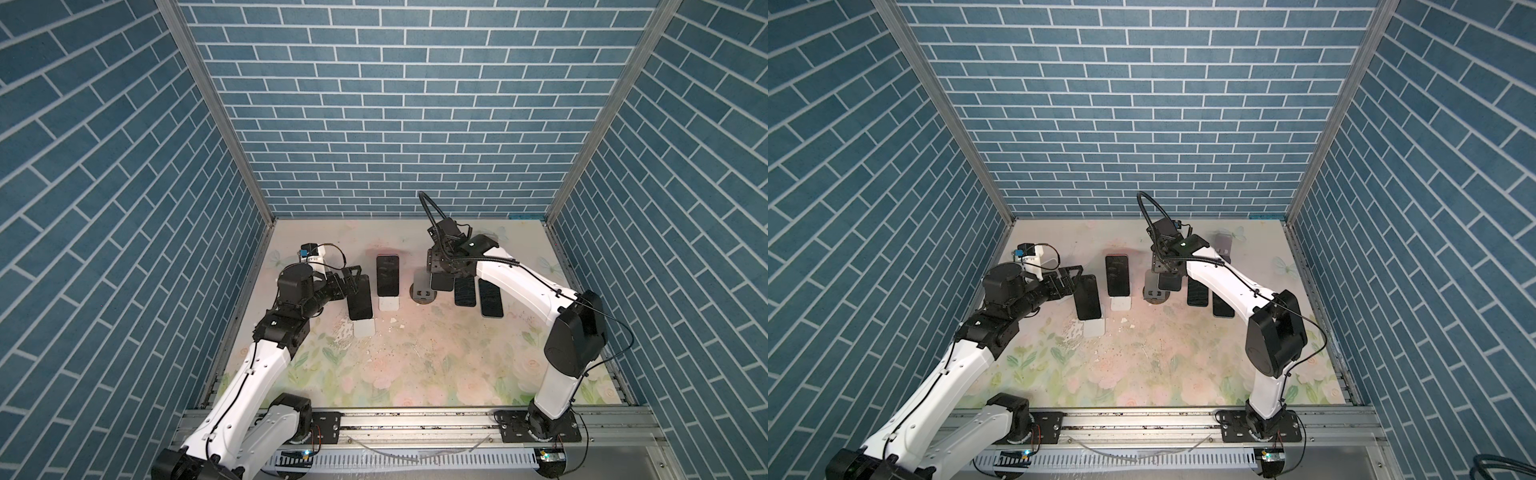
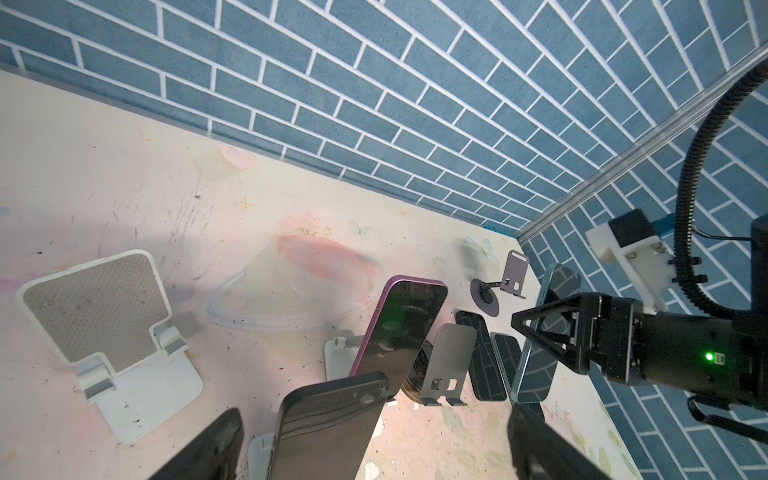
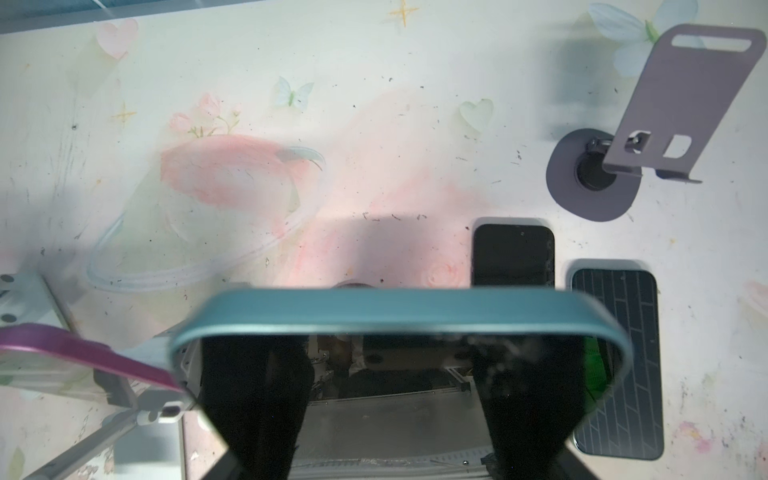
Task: Remove the phone from the phone stand
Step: Remove the phone from the phone stand, then place the phone at the center of the table.
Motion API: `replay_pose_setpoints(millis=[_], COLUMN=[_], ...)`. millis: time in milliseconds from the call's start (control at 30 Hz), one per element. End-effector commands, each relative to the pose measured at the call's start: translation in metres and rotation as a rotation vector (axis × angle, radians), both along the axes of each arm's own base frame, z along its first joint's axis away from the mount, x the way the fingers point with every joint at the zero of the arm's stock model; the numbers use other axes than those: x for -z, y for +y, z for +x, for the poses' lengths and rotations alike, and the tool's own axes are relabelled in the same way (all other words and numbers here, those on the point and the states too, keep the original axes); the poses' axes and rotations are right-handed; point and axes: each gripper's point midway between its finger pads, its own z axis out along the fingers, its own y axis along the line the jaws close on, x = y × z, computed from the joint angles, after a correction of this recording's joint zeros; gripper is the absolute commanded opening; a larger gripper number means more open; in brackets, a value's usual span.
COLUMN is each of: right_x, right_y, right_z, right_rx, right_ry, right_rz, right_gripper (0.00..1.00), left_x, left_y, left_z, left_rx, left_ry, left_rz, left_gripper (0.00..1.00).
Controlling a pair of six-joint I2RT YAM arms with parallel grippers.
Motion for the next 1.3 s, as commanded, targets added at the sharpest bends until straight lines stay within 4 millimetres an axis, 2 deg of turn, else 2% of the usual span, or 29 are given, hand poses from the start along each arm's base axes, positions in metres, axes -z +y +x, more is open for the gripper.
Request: replay_pose_setpoints(millis=[0, 200, 433, 867, 1067, 1267], right_x=[-0.007, 0.003, 0.022, 0.076, 0.097, 0.119], right_y=[-0.014, -0.034, -0.044, -0.07, -0.071, -0.065], right_z=[-0.007, -0.017, -0.038, -0.101, -0.121, -0.141], right_rx=[-0.008, -0.015, -0.047, -0.013, 0.016, 0.017], right_ry=[0.011, 0.048, 0.114, 0.289, 0.327, 0.378], right_rz=[0.037, 0.005, -0.019, 0.0, 0.014, 0.026], right_gripper=[0.33, 0.33, 0.33, 0.33, 0.33, 0.33], left_x=[-0.009, -0.014, -0.022, -0.034, -0.04, -0.035], left_y=[-0.004, -0.018, -0.04, -0.075, -0.087, -0.101], left_z=[0.001, 0.001, 0.007, 0.015, 0.019, 0.023], left_rx=[0.017, 0.04, 0.079, 0.143, 0.146, 0.173], left_ry=[-0.01, -0.023, -0.033, -0.037, -0.058, -0.031], left_rz=[0.043, 0.08, 0.117, 0.166, 0.156, 0.175], left_gripper=[1.0, 1.0, 1.0, 1.0, 1.0, 1.0])
